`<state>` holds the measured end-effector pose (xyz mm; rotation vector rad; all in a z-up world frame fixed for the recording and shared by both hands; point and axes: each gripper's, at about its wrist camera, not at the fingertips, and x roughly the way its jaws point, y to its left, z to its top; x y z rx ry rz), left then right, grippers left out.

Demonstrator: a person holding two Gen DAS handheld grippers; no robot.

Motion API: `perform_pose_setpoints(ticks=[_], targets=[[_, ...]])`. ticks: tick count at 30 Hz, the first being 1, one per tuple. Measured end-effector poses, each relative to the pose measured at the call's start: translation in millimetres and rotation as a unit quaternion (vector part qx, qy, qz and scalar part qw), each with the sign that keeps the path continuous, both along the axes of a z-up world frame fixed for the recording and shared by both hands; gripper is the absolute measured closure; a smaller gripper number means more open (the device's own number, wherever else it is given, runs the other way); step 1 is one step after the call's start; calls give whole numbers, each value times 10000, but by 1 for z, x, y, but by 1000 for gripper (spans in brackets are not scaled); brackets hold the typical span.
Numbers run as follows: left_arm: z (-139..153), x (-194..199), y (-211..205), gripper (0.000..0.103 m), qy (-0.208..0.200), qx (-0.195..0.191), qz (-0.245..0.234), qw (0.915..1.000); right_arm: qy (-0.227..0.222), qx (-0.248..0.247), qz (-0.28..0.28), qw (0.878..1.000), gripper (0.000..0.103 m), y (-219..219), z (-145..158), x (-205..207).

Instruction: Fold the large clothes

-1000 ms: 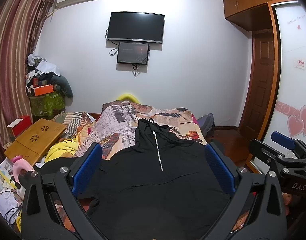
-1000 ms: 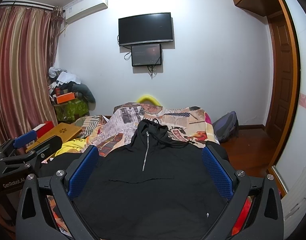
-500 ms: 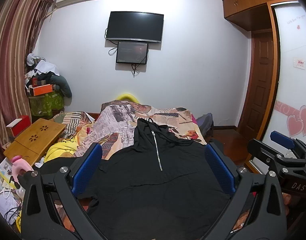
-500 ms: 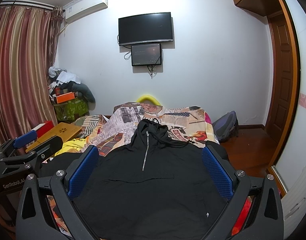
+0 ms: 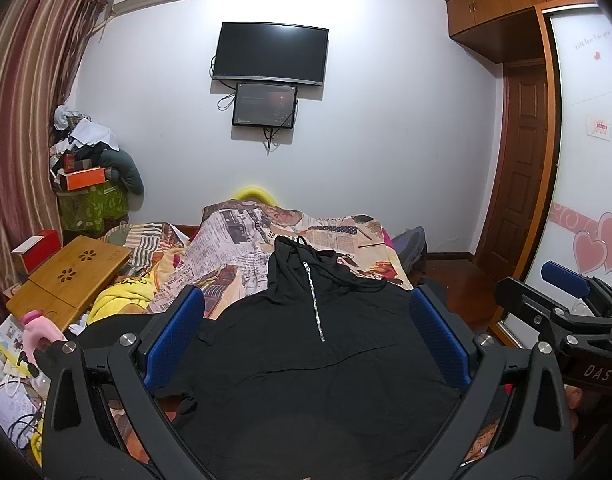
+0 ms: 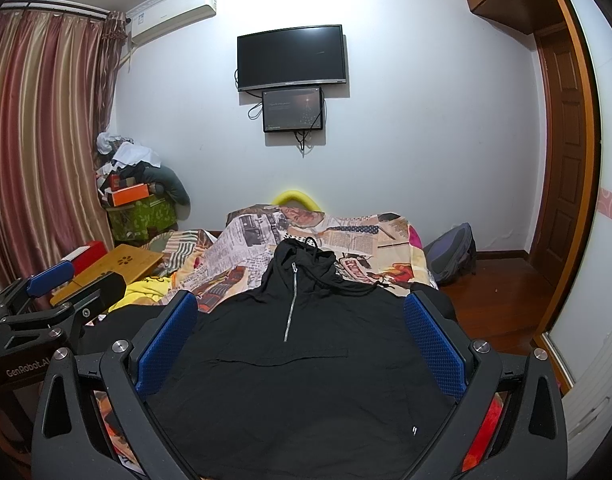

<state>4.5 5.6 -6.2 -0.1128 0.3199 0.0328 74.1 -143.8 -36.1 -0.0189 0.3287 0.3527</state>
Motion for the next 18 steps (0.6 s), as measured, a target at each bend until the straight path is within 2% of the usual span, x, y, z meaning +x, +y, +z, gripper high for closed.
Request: perform_pose_setpoints(ticks=[18], targets=[[-6, 7, 9, 0, 57, -83, 76, 9999, 122, -55, -12, 9999, 1, -3, -2, 12]])
